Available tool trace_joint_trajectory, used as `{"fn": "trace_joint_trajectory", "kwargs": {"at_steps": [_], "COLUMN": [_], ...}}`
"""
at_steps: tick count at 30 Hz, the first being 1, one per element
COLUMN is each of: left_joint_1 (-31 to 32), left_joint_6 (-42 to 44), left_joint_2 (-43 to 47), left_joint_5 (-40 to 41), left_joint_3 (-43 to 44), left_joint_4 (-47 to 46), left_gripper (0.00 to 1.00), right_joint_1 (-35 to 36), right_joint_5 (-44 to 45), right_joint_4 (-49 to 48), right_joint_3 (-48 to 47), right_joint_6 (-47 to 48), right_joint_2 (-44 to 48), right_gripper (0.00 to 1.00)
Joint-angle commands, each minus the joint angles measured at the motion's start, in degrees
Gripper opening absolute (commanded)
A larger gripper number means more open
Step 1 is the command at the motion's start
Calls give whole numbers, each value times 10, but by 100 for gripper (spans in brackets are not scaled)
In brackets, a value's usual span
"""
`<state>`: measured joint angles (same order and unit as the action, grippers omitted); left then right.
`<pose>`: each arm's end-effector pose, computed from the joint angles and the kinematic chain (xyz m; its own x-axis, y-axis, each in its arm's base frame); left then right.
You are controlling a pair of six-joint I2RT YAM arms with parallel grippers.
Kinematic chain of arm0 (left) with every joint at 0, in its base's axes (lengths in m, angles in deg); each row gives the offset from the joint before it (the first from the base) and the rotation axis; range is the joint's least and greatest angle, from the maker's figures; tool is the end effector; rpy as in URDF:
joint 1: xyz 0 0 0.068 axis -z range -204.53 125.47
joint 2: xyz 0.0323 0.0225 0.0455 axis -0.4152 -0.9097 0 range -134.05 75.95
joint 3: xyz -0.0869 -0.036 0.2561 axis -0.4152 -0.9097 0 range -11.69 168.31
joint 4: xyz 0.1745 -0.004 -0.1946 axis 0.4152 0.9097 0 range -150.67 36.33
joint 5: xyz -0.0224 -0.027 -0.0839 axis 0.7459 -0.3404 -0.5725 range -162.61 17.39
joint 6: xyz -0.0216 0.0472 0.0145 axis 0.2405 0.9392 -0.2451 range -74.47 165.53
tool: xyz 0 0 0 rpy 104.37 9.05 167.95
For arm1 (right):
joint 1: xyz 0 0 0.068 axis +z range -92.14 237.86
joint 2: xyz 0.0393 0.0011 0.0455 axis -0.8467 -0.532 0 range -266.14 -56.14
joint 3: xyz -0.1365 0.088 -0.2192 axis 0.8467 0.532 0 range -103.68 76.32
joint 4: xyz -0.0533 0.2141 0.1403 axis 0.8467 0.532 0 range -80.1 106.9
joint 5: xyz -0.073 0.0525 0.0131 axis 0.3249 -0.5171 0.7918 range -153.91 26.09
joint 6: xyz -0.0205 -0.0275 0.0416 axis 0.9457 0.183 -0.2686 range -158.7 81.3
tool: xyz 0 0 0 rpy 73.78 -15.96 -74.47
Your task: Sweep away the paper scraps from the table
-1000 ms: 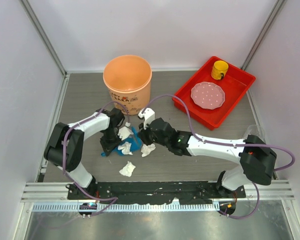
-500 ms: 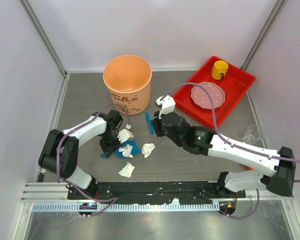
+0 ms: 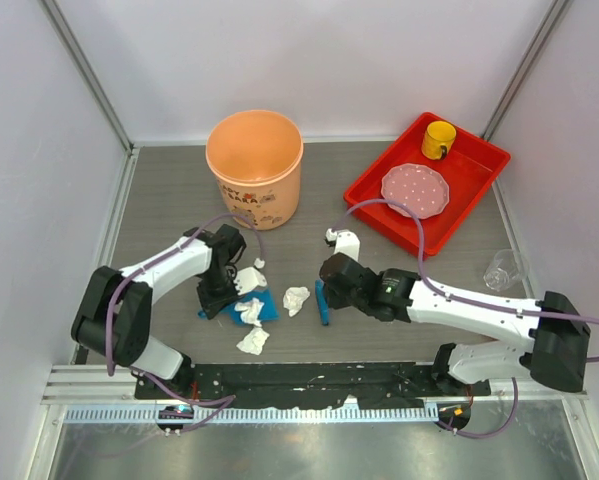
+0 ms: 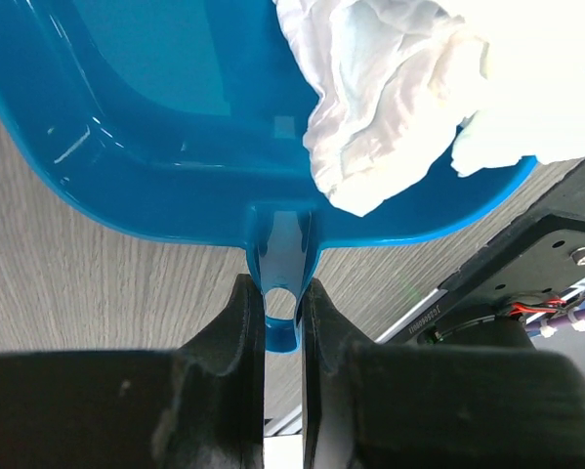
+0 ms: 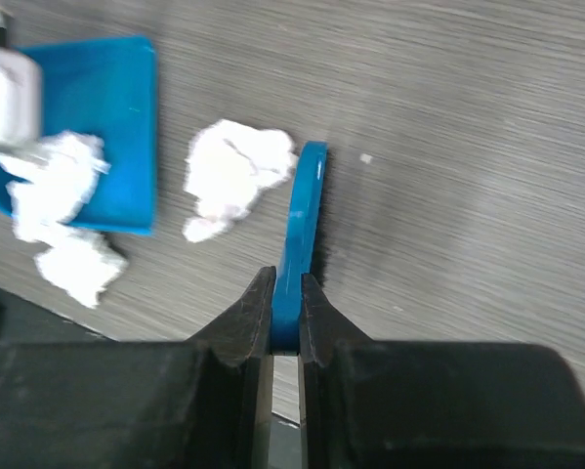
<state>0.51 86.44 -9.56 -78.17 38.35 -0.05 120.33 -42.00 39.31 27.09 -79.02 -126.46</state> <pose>0.1998 -0.0971 0.1746 -0.4111 0.9114 0.0171 0.9013 0.4092 -0.1423 0.1271 0.2149 0.2473 -0.7333 -0.1081 -0.6712 -0.3128 0.9302 0.1919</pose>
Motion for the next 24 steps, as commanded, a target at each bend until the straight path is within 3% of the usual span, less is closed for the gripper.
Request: {"fn": "trace_joint_trajectory", "kwargs": {"at_steps": [1, 10, 20, 24], "left_joint_1": [30, 61, 51, -1], "left_joint_6": [-13, -40, -53, -77], "left_joint_2": [-20, -57, -59, -51], "left_joint_5": [40, 90, -16, -59], "left_joint_3": [-13, -7, 6, 31], "left_joint_4": [-40, -117, -125, -120], "left_gripper": [0, 0, 0, 0], "right_joint_1": [2, 3, 3, 3], "right_joint_5": [-63, -111, -62, -11], "right_joint_4": [-136, -278, -233, -158], "right_joint_3": [3, -62, -110, -132], "right_joint_6": [-52, 7, 59, 110], "right_joint_2": [-32, -111, -77, -49], "right_gripper": [1, 1, 1, 1]}}
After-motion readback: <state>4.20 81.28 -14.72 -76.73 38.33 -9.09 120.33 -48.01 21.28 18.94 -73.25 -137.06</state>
